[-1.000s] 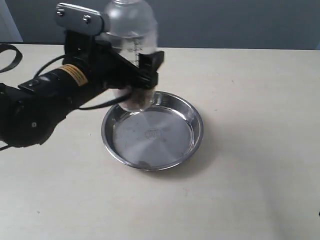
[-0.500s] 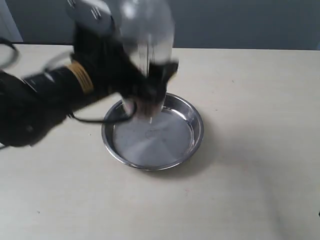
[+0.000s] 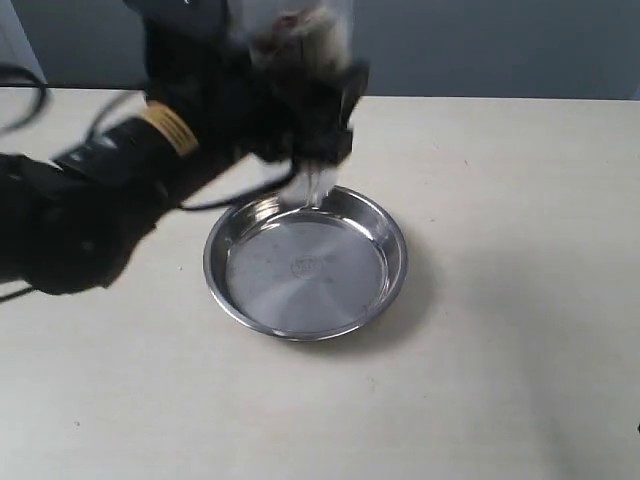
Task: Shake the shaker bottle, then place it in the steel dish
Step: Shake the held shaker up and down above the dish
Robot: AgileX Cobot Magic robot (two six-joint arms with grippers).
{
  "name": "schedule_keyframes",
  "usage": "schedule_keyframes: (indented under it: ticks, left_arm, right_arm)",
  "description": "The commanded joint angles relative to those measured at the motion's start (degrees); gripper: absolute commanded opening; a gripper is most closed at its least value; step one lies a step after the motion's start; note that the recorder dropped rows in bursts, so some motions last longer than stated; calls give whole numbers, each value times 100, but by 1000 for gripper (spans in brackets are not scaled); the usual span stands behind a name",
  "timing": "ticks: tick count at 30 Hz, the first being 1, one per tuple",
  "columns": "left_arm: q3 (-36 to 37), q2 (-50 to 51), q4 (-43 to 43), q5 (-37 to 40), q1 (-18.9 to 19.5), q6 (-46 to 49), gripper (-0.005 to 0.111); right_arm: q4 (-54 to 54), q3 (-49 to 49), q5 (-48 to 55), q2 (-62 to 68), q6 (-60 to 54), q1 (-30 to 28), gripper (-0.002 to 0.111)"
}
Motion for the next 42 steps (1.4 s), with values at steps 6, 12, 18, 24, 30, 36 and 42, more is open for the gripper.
schedule_keyframes:
  ticks: [6,12,18,24,30,36,42]
  left_arm:
    - [-1134,-609,881,-71,-254,463,0]
    - [-465,772,165,1285,-206,-179,0]
    - [-639,305,483,-102,-517,297,0]
    - [-760,-375,199,285,-453,432,0]
    - [-377,215,-337,331,-344,432,0]
    - [-869,-829,622,-154,-523,432,0]
    - [-382,-473,-113,1096,-187,583,0]
  right_arm:
    - [-26,7,-75,-22,2,23,-1]
    - [-26,7,-75,-22,2,23,-1]
    - [-26,7,-75,-22,2,23,-1]
    - [-26,7,-75,-22,2,23,-1]
    - [-26,7,-75,-22,2,23,-1]
    - [-26,7,-75,-22,2,23,-1]
    - [-26,7,-75,-22,2,23,-1]
